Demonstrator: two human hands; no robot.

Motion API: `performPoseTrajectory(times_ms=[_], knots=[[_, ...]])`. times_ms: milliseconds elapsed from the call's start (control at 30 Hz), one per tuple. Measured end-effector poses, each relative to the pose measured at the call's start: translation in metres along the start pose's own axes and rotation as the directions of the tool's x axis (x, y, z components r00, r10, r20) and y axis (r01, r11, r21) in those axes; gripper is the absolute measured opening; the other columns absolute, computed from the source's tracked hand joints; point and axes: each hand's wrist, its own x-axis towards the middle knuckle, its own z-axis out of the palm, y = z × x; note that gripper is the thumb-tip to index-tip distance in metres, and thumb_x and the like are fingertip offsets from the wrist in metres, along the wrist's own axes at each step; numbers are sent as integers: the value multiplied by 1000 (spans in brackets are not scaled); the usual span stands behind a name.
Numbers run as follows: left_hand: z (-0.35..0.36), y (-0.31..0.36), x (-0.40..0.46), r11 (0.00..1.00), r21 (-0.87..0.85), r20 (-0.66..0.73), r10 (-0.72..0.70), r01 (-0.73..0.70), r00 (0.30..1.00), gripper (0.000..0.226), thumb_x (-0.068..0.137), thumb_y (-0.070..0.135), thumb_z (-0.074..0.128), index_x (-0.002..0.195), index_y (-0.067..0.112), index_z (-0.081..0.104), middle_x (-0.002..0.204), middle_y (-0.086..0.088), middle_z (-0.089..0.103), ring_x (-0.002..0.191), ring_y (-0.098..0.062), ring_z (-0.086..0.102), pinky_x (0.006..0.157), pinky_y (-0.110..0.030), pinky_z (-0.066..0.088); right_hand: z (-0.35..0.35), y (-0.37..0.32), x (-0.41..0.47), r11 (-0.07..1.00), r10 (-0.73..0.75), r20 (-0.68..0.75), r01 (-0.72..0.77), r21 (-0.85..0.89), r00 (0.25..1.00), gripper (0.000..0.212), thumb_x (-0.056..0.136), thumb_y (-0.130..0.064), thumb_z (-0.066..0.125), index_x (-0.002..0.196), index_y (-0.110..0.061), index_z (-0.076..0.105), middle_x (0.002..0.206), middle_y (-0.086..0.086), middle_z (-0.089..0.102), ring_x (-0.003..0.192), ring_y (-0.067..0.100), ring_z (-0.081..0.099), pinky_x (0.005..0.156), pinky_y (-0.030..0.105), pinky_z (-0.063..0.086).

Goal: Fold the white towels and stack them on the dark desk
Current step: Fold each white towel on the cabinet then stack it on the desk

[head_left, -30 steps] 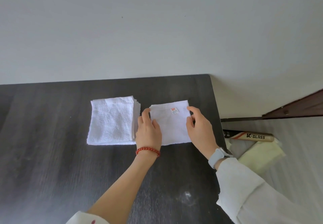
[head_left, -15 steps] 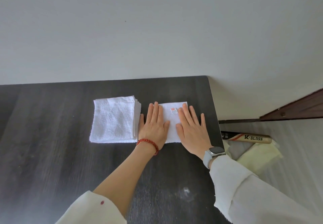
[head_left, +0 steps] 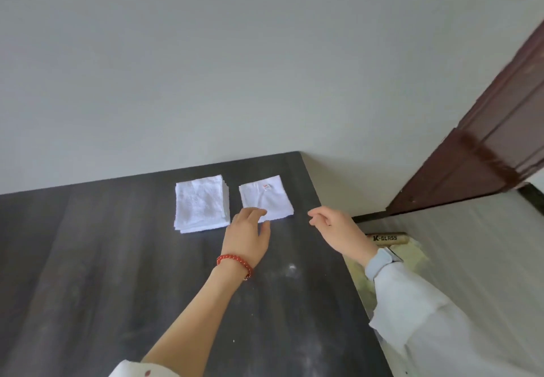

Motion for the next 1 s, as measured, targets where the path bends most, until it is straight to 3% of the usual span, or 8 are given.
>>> performPoseTrajectory(times_ms=[167,267,400,500,600,733,833,1000], knots=[[6,58,-88,982,-57,-9,180,-181,984,32,93,21,46,123,14,54,127,-3,53,117,-22,48,99,-35,38,-24,8,-138,994,68,-209,-49,95,975,27,96,-16,40,114,-13,59,104,1,67,98,15,60,86,29,45],[28,102,-134,952,-101,54,295,-289,954,32,93,21,46,122,13,55,124,-4,55,114,-22,51,97,-37,40,-42,33,-222,988,125,-303,-90,127,945,24,95,-13,43,111,-11,61,96,-1,64,92,11,59,85,24,43],[75,180,-180,872,-158,172,486,-463,857,31,91,20,48,119,11,58,119,-7,58,107,-25,55,91,-35,45,-77,79,-333,966,258,-492,-218,139,831,22,93,-9,48,109,-3,62,103,7,65,92,14,56,84,21,40],[124,248,-219,791,-213,281,611,-573,740,36,89,28,45,117,10,59,119,-9,58,107,-29,56,89,-36,46,-104,118,-422,921,385,-571,-337,193,725,24,95,-12,45,111,-5,61,98,1,62,89,17,59,85,27,43],[180,322,-273,686,-285,360,724,-669,589,34,91,26,46,119,10,58,121,-10,58,108,-28,55,92,-34,43,-126,161,-513,870,487,-653,-393,299,581,20,94,-8,44,107,-9,60,90,-3,58,75,6,56,79,23,42],[260,422,-366,497,-398,418,846,-771,330,31,93,21,47,121,11,56,121,-6,57,109,-20,53,93,-29,42,-149,223,-637,757,629,-706,-462,463,324,22,96,-12,41,110,-10,59,91,-1,60,71,-3,54,63,3,40],[321,490,-441,396,-458,464,870,-796,167,31,94,23,44,122,14,55,122,-3,55,111,-17,52,94,-28,42,-166,278,-727,690,687,-707,-460,559,170,25,96,-15,42,113,-10,59,97,2,63,81,8,57,64,9,41],[418,608,-558,321,-539,497,868,-778,14,29,94,22,45,119,12,57,119,-5,56,109,-17,52,91,-24,42,-210,364,-866,614,724,-690,-447,651,-10,24,95,-11,43,110,-7,61,90,0,61,80,14,58,75,20,40]])
